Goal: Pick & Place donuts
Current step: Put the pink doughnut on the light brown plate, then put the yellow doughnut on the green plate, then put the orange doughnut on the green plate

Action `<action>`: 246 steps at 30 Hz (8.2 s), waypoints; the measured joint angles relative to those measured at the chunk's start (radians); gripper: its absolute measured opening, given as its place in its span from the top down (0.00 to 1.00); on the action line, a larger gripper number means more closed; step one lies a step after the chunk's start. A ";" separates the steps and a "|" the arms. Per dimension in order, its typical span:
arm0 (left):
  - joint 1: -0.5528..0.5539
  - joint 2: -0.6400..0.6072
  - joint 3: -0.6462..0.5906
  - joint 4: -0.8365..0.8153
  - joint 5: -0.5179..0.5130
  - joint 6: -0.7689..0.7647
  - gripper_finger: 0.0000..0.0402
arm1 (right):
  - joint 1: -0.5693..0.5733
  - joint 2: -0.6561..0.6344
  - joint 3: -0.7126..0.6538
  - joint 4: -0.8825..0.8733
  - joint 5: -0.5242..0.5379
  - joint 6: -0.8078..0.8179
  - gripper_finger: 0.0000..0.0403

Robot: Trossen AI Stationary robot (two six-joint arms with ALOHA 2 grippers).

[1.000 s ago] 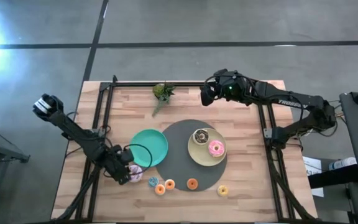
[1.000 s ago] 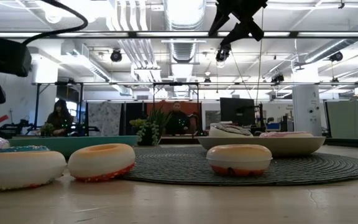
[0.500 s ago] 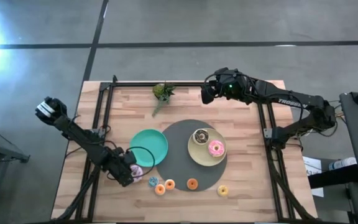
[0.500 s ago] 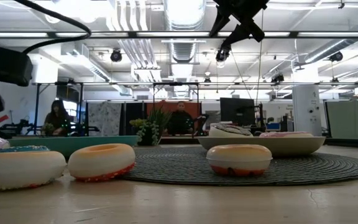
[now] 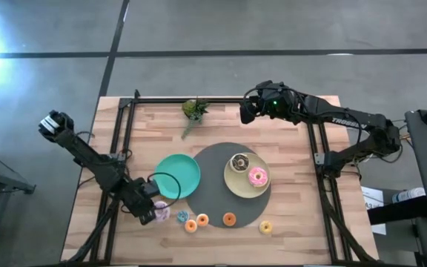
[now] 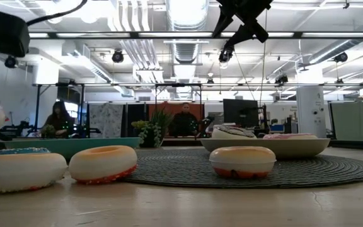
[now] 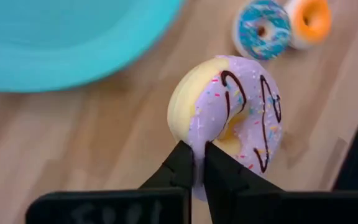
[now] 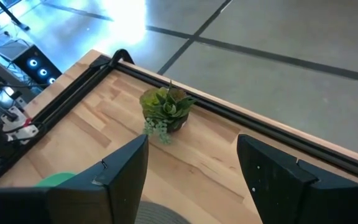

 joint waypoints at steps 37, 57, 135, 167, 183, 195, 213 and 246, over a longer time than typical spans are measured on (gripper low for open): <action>0.858 0.667 0.645 0.381 0.315 0.910 1.00 | -0.015 -0.185 -0.005 -0.194 0.118 -0.085 0.44; 0.762 0.898 0.900 0.220 0.333 1.036 1.00 | -0.024 -0.218 -0.022 -0.299 0.160 -0.062 0.44; 0.700 -0.213 0.149 0.169 -0.039 0.602 0.68 | 0.892 0.414 -0.154 -0.246 -0.523 0.613 0.44; 0.662 -0.219 0.146 0.195 -0.043 0.600 0.68 | 0.813 0.430 -0.150 -0.083 -0.411 0.575 0.91; 0.532 -0.327 0.145 -0.011 -0.179 0.423 0.68 | 0.364 0.576 0.194 0.092 -0.447 -0.031 0.95; 0.486 -0.397 0.145 -0.012 -0.253 0.370 0.68 | 0.325 0.963 0.650 -0.030 -0.523 -0.196 0.95; 0.464 -0.474 0.145 -0.092 -0.377 0.364 0.68 | 0.345 1.103 0.871 -0.291 -0.433 -0.333 0.69; 0.446 -0.457 0.062 -0.204 -0.381 0.327 0.68 | 0.633 0.533 0.229 -0.330 -0.388 -0.506 0.55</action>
